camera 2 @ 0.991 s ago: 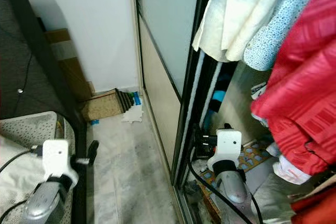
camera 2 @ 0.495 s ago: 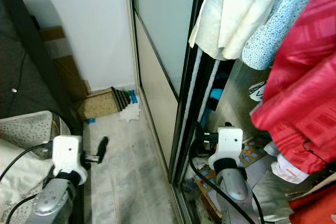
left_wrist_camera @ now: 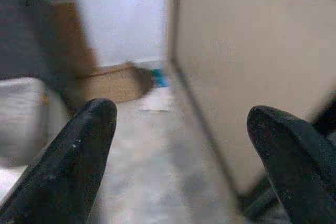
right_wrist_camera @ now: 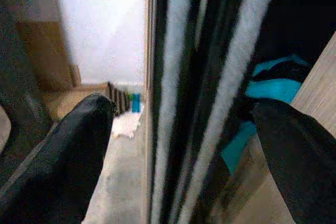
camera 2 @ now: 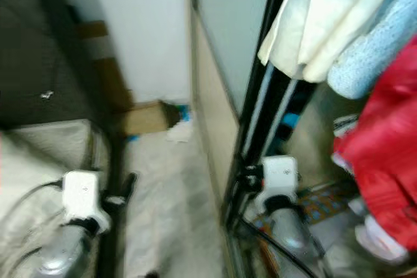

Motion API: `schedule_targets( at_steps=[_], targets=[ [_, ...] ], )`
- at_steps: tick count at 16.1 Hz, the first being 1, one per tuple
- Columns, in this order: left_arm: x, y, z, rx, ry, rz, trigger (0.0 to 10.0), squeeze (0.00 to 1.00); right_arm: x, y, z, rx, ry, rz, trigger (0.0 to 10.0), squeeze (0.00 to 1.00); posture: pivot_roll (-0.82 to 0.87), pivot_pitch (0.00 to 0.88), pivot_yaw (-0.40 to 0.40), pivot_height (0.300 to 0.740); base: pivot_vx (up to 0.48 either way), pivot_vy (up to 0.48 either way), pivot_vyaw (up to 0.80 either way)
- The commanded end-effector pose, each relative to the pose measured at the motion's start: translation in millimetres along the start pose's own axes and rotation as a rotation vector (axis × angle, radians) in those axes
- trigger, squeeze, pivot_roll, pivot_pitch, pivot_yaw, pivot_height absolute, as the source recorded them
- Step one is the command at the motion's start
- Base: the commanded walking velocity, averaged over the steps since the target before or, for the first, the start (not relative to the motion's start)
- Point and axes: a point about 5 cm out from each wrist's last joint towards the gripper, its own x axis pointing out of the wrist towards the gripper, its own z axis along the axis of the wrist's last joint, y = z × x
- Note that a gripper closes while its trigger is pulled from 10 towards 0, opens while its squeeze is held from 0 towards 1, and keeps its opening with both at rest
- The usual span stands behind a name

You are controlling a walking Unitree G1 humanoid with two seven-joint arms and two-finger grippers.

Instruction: Clean up the room

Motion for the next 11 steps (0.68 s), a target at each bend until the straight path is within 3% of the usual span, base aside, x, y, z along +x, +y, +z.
schedule_targets(
  at_steps=[1,11],
  targets=[
    [-2.6,2.5,3.7,0.016,-0.015,-0.012,10.0,0.0,1.7,3.3,6.1,0.011,-0.018,0.009,10.0,0.0,-0.06,0.132,-0.058,0.74,0.0,0.0,0.8],
    [-3.0,4.2,7.3,0.101,-0.041,0.028,10.0,0.0,-6.5,6.6,8.0,0.028,-0.008,0.084,10.0,0.0,-0.05,0.144,-0.063,0.74,0.0,0.0,0.8]
  ],
)
